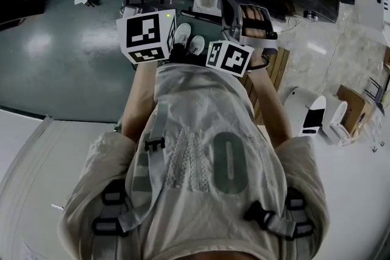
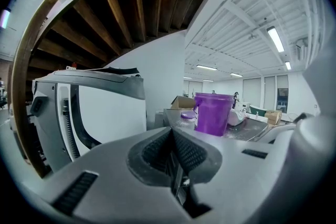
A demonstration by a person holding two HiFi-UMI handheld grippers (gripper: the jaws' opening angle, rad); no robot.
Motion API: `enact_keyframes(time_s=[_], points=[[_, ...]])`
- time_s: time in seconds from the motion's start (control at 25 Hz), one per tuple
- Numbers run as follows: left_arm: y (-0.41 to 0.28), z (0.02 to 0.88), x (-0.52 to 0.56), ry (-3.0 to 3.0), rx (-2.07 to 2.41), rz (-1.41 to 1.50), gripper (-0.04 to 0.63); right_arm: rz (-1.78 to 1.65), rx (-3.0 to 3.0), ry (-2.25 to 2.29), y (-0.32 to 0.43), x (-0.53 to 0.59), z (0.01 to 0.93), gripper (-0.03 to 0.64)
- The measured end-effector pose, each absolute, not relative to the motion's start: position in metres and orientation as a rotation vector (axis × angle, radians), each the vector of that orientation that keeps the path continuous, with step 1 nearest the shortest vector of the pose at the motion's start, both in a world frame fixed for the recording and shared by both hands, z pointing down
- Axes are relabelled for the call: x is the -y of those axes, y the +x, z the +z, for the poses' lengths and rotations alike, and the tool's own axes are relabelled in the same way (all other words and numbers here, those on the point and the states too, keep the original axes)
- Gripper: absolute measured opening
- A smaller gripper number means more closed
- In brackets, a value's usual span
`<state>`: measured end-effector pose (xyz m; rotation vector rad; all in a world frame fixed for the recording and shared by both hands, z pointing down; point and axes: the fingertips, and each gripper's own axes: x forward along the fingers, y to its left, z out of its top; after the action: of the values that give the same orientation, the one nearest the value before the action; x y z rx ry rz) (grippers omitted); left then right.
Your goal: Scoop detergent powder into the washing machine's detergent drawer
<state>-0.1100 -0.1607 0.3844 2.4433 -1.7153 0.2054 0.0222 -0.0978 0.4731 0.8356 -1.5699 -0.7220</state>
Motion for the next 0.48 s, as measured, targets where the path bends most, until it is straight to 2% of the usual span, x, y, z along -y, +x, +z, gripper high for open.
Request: enact_keyframes(time_s=[0.48], points=[[-0.103,0.365,0.163,2.492,1.718,0.174,0.02,-0.741,1.58,0.884,0.019,0.115,0.448,0.011]])
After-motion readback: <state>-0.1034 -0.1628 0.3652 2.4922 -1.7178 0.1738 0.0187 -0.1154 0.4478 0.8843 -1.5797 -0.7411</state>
